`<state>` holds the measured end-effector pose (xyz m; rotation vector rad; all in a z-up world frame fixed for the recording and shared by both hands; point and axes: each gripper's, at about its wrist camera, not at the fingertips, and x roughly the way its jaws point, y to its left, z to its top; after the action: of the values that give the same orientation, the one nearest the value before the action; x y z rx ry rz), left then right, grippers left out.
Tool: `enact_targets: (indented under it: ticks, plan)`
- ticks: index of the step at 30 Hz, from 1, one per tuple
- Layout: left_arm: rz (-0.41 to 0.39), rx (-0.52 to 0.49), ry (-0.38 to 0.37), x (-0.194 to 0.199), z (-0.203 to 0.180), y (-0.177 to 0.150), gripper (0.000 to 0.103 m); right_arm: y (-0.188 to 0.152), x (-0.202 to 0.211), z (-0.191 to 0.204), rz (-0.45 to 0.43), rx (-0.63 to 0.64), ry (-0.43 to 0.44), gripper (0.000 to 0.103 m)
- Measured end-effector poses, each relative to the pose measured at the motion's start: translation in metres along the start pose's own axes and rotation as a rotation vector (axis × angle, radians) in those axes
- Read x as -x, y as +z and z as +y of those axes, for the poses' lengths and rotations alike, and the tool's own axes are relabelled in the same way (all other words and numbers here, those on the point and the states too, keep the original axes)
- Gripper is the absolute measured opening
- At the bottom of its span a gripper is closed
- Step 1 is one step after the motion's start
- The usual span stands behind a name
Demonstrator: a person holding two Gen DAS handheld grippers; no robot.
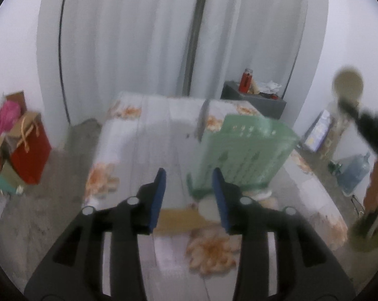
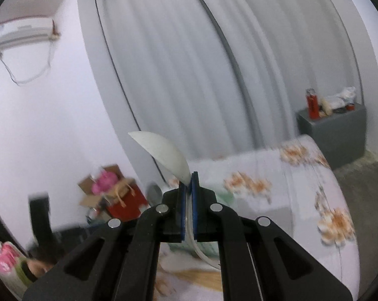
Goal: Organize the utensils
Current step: 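Lift the white paddle into the green basket and open the right gripper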
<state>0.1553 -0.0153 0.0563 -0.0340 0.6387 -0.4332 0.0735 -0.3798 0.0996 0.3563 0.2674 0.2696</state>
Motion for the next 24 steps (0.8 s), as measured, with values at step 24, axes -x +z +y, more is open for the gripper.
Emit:
enact_targets:
  ticks: [24]
  plan:
    - [0.022,0.097,0.024,0.009,0.034,-0.034,0.039,-0.033,-0.098,-0.066,0.088,-0.193,0.025,0.004]
